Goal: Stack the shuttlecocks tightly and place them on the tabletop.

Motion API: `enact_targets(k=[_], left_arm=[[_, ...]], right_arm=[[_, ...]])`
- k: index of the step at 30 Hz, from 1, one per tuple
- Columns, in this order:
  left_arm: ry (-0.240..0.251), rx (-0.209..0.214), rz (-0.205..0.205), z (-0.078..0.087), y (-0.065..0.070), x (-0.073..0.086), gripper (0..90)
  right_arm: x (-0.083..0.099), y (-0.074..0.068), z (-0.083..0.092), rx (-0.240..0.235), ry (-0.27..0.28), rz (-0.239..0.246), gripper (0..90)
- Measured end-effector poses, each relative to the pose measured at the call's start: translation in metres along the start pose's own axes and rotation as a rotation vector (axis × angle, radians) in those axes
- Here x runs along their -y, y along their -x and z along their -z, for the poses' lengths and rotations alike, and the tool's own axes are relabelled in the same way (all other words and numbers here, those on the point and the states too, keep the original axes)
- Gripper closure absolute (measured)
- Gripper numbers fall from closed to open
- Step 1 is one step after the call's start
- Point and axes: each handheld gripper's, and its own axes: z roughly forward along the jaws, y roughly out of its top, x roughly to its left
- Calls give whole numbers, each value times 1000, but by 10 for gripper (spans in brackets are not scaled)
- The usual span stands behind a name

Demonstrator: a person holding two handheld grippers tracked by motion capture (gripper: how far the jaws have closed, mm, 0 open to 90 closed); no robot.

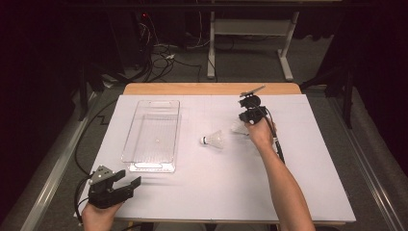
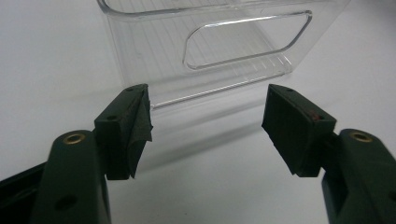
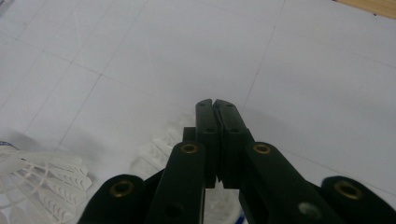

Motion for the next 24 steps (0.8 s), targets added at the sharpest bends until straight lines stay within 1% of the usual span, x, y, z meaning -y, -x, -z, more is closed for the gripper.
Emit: enact_targets(k=[1, 8, 14, 24], left_arm=[[0, 0, 0, 0, 0, 0, 332], [0, -2, -1, 0, 0, 0, 333], [2, -1, -1, 0, 0, 0, 334], [2, 2, 2, 1, 0, 0, 334]], right_arm=[[0, 1, 2, -6, 4, -4, 898], [1, -1, 9, -53, 27, 9, 900], [3, -6, 14, -73, 40, 22, 900], [9, -14, 24, -105, 58, 65, 900]])
